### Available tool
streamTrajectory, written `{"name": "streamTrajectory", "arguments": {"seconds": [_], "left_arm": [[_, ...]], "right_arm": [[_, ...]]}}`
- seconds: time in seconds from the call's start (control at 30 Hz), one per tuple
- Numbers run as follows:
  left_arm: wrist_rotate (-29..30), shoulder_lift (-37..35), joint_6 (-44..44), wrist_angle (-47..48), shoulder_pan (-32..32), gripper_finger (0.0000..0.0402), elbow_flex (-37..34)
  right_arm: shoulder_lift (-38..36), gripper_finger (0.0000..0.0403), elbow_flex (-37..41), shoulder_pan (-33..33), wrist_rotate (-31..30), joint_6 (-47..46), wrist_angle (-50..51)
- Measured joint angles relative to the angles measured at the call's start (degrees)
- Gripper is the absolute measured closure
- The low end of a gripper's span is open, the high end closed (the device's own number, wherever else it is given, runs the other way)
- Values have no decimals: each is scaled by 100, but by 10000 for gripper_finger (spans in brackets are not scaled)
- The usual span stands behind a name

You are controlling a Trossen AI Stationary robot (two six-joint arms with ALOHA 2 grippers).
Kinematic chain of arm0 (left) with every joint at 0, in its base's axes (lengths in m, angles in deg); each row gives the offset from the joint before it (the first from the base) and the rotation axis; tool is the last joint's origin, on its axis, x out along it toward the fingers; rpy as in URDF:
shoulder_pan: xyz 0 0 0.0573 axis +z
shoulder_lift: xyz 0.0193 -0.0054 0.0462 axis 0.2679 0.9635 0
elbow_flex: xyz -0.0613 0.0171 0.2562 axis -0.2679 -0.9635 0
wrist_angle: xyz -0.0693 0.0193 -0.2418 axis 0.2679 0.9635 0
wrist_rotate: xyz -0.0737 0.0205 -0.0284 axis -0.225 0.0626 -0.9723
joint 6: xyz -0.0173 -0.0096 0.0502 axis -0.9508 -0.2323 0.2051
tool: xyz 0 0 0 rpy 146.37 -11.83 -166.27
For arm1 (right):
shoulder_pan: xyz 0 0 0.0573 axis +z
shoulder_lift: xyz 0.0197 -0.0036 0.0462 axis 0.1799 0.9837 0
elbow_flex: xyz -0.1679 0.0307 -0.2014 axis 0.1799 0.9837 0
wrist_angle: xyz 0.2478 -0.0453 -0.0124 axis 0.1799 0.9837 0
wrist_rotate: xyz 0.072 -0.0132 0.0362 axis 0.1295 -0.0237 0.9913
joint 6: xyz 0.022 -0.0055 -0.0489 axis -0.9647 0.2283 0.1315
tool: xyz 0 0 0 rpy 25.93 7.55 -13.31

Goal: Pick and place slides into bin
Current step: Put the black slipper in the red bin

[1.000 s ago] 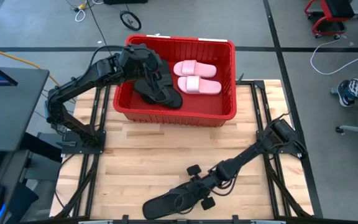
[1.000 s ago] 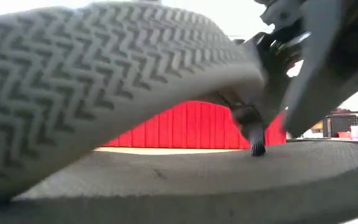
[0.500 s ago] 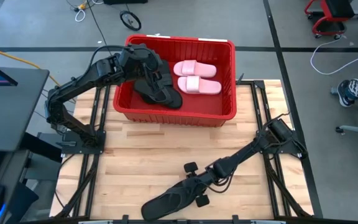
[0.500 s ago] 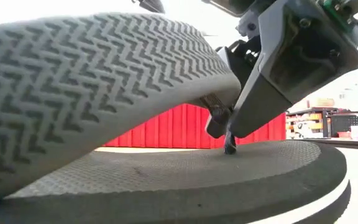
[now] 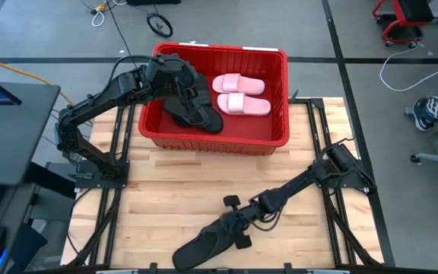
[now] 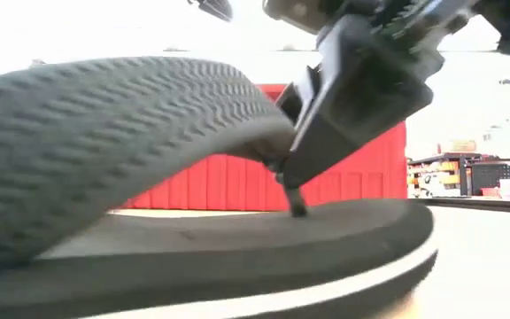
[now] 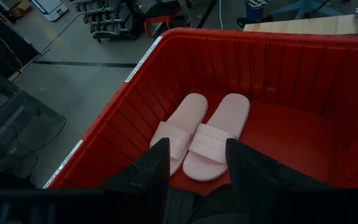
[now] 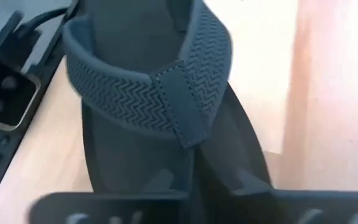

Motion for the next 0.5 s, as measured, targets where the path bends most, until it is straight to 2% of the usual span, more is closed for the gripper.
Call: {"name": "streamTrajectory", "arguments": {"seconds": [0.07, 0.27, 0.5], "left_arm": [[0, 0, 0, -2, 0, 241, 0], [0, 0, 2, 0, 0, 240, 0], [0, 0, -2, 2, 0, 251, 0]], "right_arm": [[0, 392, 0, -94, 175, -146, -27], [-331, 398, 2, -208, 458, -448, 53], [-1439, 399, 2, -470, 343, -520, 485]]}}
